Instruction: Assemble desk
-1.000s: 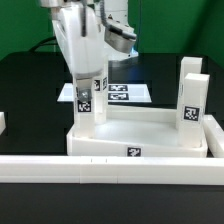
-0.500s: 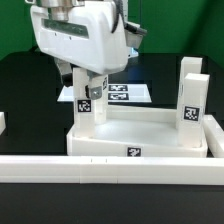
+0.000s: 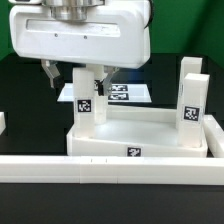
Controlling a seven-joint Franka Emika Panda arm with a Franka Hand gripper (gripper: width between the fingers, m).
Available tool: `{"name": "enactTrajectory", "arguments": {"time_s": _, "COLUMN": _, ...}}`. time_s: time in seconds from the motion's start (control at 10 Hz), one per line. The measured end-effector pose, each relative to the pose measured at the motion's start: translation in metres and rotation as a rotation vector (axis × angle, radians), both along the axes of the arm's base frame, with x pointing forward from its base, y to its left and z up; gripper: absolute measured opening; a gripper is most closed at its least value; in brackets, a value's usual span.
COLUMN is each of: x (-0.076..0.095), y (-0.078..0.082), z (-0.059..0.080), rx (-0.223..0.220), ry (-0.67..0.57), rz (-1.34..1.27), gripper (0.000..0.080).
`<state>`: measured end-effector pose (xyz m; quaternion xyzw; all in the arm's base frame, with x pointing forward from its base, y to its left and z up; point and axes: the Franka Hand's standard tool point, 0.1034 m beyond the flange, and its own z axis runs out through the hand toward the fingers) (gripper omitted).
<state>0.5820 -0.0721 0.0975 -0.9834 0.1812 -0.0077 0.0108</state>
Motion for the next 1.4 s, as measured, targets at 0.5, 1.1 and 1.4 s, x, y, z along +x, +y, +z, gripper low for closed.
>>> {"name": "enactTrajectory", "arguments": {"time_s": 0.5, "x": 0.0017, "y": 0.0003, "z": 0.0018, "rx": -0.021, "ry": -0.002, "rz": 0.366, "gripper": 0.0649}}
{"name": "enactTrajectory", "arguments": {"time_s": 1.1, "x": 0.0012, "y": -0.0002, "z": 0.0014, "rx": -0.024, "ry": 0.0, "rz": 0.386, "gripper": 0.0288}}
{"name": "enactTrajectory", "arguments": {"time_s": 1.4, "x": 0.0013, "y": 0.0, "z": 0.0013, "rx": -0.019, "ry": 0.0, "rz": 0.278, "gripper": 0.0288}}
